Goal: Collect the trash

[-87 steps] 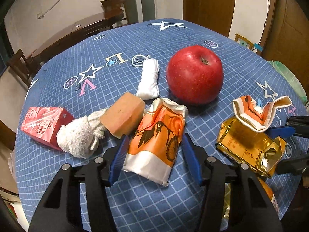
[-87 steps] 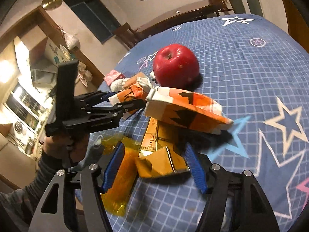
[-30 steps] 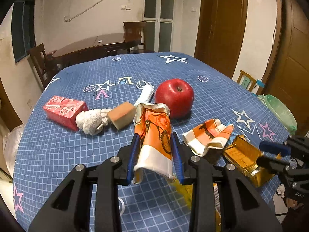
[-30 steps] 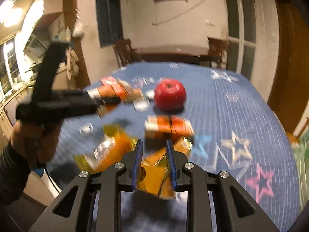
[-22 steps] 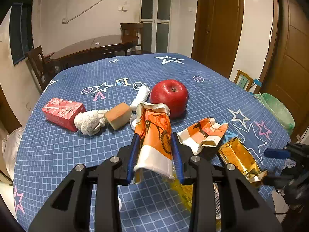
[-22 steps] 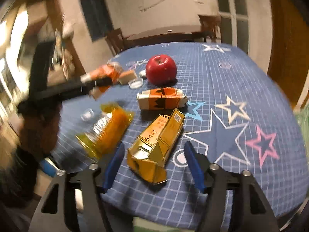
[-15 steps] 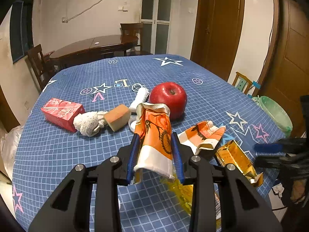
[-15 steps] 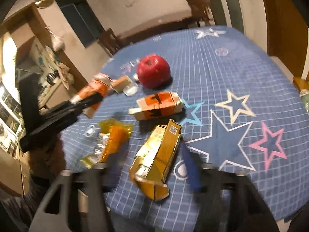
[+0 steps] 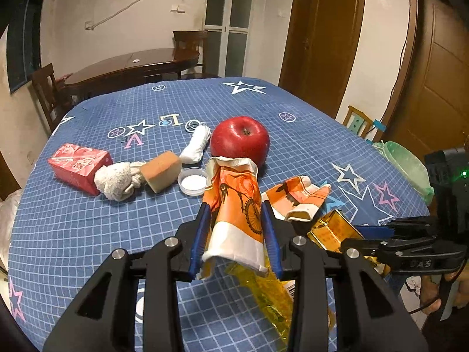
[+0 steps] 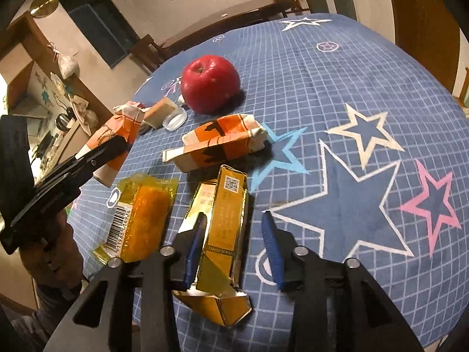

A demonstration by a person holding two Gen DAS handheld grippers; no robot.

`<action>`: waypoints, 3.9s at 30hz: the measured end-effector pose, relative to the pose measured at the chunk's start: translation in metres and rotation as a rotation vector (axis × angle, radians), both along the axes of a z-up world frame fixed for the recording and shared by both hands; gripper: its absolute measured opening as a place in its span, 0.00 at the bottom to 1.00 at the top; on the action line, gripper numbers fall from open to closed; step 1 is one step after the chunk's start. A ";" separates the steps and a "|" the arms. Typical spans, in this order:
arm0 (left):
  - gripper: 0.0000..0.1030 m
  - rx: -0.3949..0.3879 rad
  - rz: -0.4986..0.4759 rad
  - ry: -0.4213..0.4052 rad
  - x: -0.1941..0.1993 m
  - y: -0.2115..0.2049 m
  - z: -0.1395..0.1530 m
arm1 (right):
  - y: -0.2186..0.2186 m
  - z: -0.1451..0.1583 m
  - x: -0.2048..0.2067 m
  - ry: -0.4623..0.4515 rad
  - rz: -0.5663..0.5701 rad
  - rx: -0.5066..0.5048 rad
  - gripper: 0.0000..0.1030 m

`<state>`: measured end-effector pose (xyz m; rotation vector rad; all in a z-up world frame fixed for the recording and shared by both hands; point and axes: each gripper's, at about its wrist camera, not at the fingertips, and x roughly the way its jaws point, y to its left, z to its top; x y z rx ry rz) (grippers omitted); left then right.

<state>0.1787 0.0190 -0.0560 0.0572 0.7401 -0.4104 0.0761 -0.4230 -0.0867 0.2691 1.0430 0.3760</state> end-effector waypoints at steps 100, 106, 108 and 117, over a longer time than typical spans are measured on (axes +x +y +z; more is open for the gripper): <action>0.34 0.051 -0.524 0.112 0.031 -0.512 -0.022 | -0.535 0.045 -0.022 -0.130 -0.686 -0.349 0.21; 0.34 0.060 -0.517 0.121 0.032 -0.519 -0.027 | -0.529 0.038 -0.019 -0.123 -0.681 -0.344 0.21; 0.34 0.063 -0.517 0.122 0.033 -0.521 -0.028 | -0.527 0.038 -0.017 -0.123 -0.680 -0.346 0.21; 0.34 0.066 -0.515 0.129 0.034 -0.525 -0.030 | -0.526 0.031 -0.015 -0.118 -0.680 -0.341 0.21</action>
